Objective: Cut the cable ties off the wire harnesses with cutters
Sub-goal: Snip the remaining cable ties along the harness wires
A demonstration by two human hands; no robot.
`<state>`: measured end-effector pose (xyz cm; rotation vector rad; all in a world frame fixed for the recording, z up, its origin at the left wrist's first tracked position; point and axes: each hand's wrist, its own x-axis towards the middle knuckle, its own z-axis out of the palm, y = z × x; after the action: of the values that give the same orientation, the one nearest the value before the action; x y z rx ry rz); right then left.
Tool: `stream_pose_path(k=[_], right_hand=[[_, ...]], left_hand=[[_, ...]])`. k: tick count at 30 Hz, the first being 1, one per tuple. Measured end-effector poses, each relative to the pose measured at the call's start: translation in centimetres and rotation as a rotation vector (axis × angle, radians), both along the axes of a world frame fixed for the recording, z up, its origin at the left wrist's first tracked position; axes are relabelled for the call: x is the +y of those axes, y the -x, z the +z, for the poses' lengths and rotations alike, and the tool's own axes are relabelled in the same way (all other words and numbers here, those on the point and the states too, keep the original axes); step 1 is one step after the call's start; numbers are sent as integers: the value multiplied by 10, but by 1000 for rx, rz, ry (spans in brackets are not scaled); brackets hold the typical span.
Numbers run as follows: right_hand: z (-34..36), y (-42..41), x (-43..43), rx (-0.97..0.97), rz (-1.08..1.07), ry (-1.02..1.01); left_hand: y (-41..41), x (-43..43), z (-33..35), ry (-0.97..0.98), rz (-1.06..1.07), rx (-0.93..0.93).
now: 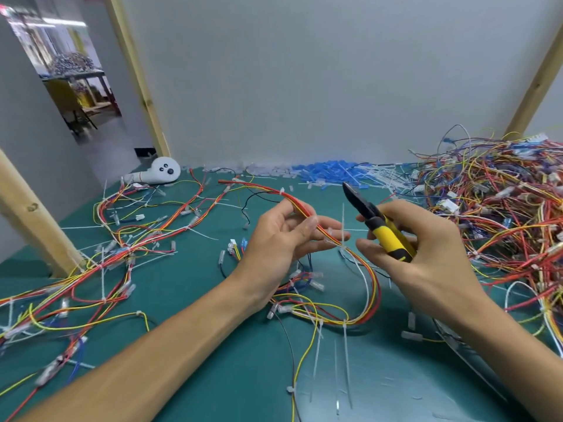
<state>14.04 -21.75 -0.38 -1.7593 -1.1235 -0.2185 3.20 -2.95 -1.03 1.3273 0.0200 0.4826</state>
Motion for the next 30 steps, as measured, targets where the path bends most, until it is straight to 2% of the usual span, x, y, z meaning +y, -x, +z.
stream_pose_path(k=[5, 15, 24, 26, 30], right_hand=[[2, -6, -2, -88, -127, 79], [11, -15, -14, -297, -64, 279], [21, -12, -22, -353, -149, 469], [22, -12, -23, -317, -141, 517], [21, -13, -23, -72, -92, 515]], left_hand=[[0, 1, 0, -36, 91, 24], [-1, 8, 5, 38, 219, 2], [-1, 6, 3, -83, 274, 1], [-1, 4, 3, -121, 274, 4], [-1, 2, 3, -129, 260, 18]])
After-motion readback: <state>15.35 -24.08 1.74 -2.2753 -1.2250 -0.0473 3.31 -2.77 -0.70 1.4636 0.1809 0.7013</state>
